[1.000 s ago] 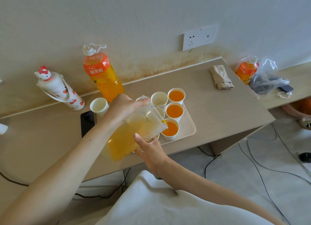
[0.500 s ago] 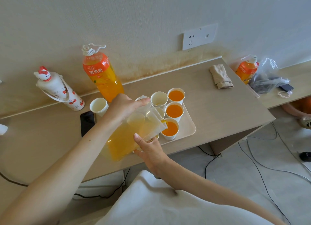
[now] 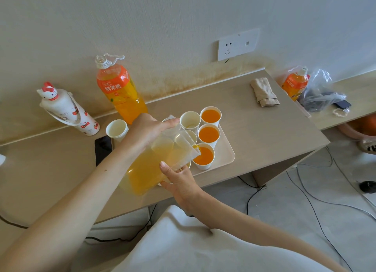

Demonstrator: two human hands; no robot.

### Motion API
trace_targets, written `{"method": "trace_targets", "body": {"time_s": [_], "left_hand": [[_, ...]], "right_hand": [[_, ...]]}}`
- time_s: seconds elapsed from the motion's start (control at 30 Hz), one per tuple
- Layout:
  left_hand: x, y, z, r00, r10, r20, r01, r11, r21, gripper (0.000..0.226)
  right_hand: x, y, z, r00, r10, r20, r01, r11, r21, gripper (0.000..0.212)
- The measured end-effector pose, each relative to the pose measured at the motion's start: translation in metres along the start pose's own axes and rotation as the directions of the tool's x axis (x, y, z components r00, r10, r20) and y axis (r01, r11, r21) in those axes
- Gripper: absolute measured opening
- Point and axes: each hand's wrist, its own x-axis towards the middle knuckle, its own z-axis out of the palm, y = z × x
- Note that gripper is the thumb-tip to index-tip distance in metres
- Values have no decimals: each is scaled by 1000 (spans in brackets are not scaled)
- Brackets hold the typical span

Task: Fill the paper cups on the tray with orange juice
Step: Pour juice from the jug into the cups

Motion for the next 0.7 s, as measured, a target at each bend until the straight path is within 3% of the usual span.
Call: {"method": "trace_targets", "body": {"time_s": [0.7], "left_hand": [[-2, 5, -1, 1000, -9, 18, 9, 1000, -2, 61]], "right_hand": [[-1, -4, 1, 1000, 12, 4, -12, 1000, 14, 81]]}}
